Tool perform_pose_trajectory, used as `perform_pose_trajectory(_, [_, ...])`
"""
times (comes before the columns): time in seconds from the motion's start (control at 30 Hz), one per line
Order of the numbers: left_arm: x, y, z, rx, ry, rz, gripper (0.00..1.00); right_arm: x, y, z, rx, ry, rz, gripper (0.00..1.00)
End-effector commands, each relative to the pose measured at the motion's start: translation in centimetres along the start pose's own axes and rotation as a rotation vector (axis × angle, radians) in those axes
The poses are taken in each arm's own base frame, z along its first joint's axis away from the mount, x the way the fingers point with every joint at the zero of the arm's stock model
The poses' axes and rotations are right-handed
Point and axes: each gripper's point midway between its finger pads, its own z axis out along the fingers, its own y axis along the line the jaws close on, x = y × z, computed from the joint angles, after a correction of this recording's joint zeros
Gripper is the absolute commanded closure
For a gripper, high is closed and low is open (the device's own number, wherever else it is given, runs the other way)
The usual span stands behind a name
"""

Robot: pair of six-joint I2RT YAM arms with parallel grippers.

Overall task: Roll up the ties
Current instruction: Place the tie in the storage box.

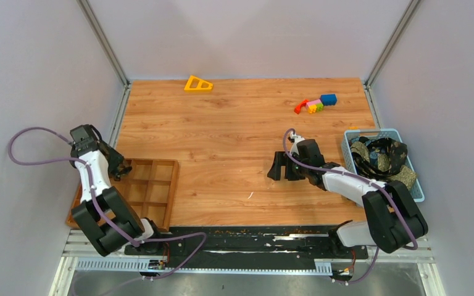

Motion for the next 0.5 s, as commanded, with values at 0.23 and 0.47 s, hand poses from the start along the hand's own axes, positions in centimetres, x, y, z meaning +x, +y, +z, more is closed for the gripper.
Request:
perform_pose_trajectory(0.23, [-0.9, -1.2, 3.0, 0.047, -0.003, -0.155, 1.0, -0.9, 0.3, 0.2, -0.018, -0.023, -0.019, 0.17])
perform_pose_trajectory(0.47, [-0.1, -0.8, 4.6, 0.039, 0.034, -0.225, 1.0, -0.8, 0.3, 0.3, -0.018, -0.017, -0.018, 0.18])
